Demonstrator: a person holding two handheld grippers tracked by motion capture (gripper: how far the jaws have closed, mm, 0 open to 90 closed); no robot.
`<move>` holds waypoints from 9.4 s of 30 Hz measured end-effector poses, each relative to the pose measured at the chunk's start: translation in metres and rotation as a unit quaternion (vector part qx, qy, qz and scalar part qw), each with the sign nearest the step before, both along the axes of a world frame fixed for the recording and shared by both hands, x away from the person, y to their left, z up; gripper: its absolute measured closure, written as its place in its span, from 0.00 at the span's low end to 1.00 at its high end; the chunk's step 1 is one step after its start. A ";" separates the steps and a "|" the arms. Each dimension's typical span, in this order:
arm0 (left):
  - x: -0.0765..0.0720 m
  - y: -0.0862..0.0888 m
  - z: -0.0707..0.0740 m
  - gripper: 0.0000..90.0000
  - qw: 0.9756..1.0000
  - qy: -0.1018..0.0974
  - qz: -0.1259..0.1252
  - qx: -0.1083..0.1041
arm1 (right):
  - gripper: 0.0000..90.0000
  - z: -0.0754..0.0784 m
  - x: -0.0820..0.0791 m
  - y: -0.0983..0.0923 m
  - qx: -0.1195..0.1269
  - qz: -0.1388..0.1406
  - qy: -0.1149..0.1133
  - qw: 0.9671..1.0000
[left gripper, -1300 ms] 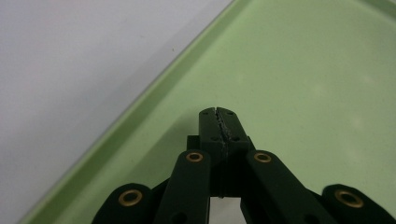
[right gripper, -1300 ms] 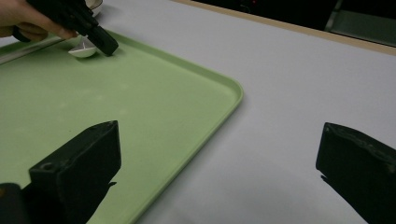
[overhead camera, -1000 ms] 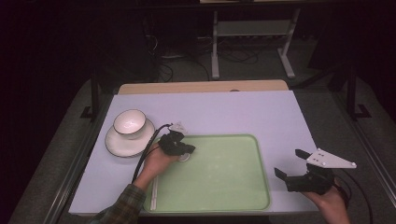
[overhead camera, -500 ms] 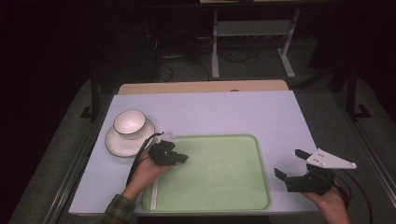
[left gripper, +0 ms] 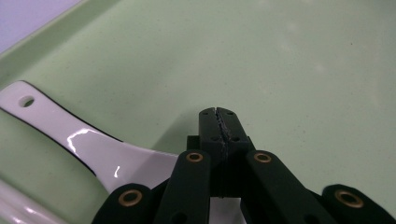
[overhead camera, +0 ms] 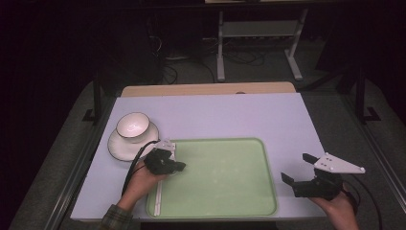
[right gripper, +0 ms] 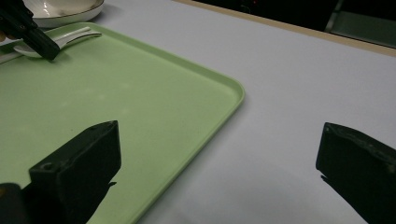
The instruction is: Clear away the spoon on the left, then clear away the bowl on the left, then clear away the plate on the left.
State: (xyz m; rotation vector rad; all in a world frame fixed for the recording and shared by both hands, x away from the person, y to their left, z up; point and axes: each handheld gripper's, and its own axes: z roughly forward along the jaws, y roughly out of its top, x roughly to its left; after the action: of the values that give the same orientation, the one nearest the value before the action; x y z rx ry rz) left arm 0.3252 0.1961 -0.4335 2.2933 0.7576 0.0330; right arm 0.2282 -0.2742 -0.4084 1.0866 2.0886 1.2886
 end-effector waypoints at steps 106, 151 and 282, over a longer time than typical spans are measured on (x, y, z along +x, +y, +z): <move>0.112 0.174 0.040 0.84 0.947 0.044 0.311 0.071 | 0.00 0.000 0.002 -0.001 -0.001 -0.004 0.003 1.000; 0.096 0.113 0.095 0.92 0.979 0.015 0.204 -0.020 | 0.00 0.002 0.001 -0.002 0.002 -0.006 -0.001 1.000; 0.090 0.204 0.046 0.47 0.945 0.059 0.315 0.067 | 0.00 0.000 0.001 0.002 -0.002 0.001 0.004 1.000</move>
State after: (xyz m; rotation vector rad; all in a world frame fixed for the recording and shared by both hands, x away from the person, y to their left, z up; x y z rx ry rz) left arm 0.4149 0.4001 -0.3871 2.0925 1.5670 0.2483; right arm 0.2293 -0.2720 -0.4085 1.0891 2.0979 1.2826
